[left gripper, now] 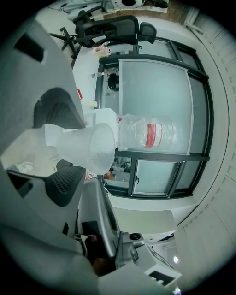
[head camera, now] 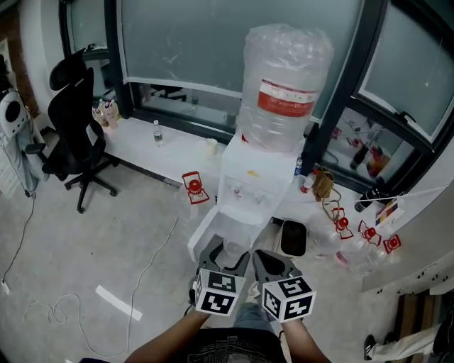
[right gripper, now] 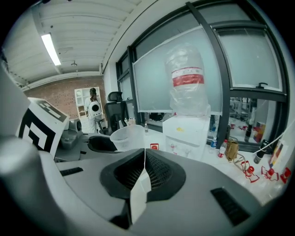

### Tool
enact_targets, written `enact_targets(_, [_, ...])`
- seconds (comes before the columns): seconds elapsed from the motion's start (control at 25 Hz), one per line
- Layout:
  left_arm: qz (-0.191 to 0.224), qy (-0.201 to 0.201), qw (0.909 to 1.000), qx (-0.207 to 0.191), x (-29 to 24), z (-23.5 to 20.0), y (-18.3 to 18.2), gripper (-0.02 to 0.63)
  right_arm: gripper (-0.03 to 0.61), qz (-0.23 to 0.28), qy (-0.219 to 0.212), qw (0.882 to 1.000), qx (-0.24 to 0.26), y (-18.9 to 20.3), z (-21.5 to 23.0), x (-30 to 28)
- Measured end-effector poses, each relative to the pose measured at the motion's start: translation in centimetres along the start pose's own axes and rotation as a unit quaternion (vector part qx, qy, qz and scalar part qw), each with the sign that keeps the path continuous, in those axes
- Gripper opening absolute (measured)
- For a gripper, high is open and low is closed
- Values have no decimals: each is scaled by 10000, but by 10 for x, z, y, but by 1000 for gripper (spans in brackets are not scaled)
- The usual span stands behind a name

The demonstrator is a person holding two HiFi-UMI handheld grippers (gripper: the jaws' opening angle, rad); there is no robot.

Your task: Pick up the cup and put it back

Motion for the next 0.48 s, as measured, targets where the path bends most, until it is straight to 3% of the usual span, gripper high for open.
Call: enact_targets(0.48, [-110, -482, 9981, 357, -91, -18, -6, 261, 21, -408, -597, 9969, 302, -19, 78, -78])
Point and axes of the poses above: the fingertips, and each gripper's own axes: x backward along the fingers, z to its right, y out of its underside, the point moved 8 cm from there along x, backward along the fingers, and after that the axes turned 5 degrees about y, right-handed, at the moved point
